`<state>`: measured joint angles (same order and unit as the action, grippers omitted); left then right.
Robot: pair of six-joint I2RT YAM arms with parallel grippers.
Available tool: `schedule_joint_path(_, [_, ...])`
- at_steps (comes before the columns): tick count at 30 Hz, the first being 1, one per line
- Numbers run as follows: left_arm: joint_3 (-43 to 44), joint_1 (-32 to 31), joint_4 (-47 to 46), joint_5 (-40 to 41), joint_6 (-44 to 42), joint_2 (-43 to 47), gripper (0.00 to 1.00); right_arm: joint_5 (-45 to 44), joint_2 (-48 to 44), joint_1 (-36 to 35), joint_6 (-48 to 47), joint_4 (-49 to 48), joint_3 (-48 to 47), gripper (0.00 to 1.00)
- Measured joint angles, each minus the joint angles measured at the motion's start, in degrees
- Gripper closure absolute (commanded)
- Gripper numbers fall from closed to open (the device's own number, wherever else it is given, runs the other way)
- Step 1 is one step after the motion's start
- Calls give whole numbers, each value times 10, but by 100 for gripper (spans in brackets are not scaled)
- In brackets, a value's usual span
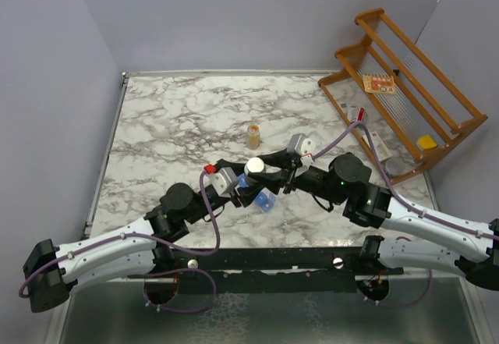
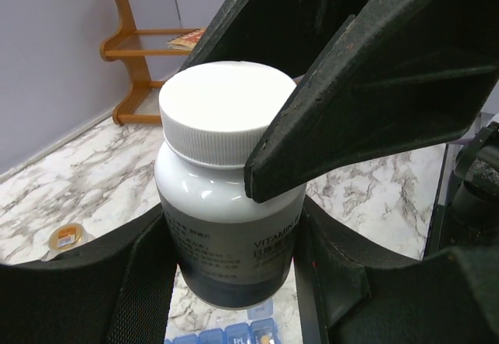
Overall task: Sort the pills into containers
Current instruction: Screw the lid of the pill bottle onto the pill bottle.
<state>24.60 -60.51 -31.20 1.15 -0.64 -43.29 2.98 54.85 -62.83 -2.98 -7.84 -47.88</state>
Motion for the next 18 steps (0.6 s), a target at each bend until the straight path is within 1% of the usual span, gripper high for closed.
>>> schedule_joint_path(4, [-8, 0, 3, 6, -1, 14, 78, -13, 0, -3, 8, -2, 0, 99])
schedule_joint_path(6, [-19, -2, 3, 14, -2, 29, 76, -20, 3, -6, 13, -2, 0, 99])
schedule_joint_path(12, [-41, -3, 22, 33, -1, 65, 75, -40, 22, -11, 28, -13, 0, 99])
schedule_joint_path(18, [-41, 1, 30, 44, 3, 69, 76, -52, 34, -12, 29, -36, 3, 99])
